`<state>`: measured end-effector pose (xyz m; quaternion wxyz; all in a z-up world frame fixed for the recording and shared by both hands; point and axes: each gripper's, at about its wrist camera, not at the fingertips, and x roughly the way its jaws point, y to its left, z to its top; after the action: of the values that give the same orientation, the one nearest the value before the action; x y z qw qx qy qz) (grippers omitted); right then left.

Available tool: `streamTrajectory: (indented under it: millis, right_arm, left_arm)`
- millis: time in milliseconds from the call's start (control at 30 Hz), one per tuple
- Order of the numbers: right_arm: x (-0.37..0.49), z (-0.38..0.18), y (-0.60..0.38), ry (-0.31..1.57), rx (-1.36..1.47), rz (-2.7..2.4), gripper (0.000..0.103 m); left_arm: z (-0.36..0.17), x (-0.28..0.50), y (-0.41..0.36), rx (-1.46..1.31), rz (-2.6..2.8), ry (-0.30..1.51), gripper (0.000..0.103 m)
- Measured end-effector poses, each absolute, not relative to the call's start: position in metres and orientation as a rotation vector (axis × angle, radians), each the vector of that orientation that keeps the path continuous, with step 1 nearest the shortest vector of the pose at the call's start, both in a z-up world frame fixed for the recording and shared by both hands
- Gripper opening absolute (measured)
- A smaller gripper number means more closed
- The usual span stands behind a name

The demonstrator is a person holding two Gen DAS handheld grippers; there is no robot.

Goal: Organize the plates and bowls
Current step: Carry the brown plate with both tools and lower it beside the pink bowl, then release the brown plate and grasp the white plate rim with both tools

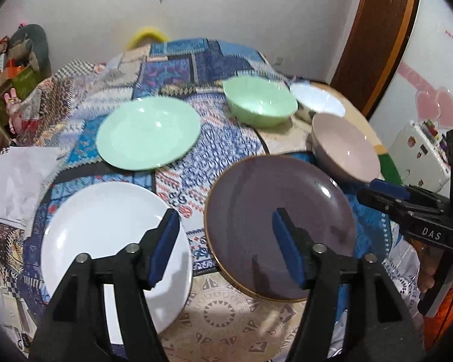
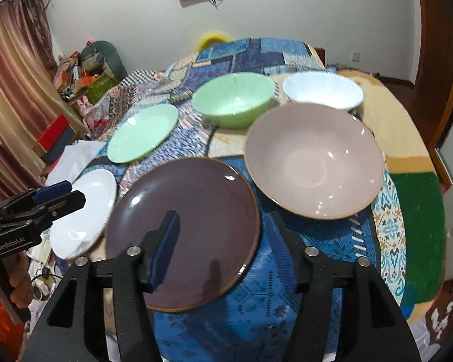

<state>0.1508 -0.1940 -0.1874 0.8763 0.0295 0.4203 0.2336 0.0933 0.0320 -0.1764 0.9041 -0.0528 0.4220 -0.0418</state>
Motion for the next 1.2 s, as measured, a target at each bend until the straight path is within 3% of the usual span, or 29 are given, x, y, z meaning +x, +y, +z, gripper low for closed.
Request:
streamTrajectory:
  millis: [167,233,300,433,1200]
  right_arm:
    - [0.146,-0.174,-0.179,0.835,0.058,0.508,0.07]
    - [0.145,-0.17,-0.172,0.824,0.057,0.517,0.072]
    - [0.145,-0.167,-0.163,0.817,0.052,0.526,0.074]
    - [0.144,-0.163,-0.144,0.809,0.029,0.55,0.074]
    - [0.158,-0.208,-0.024,0.962,-0.116,0.7,0.074]
  left_arm:
    - [-0.155,0.079,0.048,-0.112,-0.054,0.805,0.076]
    - [-0.149,0.075,0.055,-0.102,-0.037,0.793,0.079]
    - [-0.146,0.071,0.063,-0.103,-0.025,0.787,0.088]
    - [-0.143,0.061,0.084,-0.114,0.015,0.763,0.092]
    - [-0.222,0.051,0.2,-0.225,0.143,0.938,0.094]
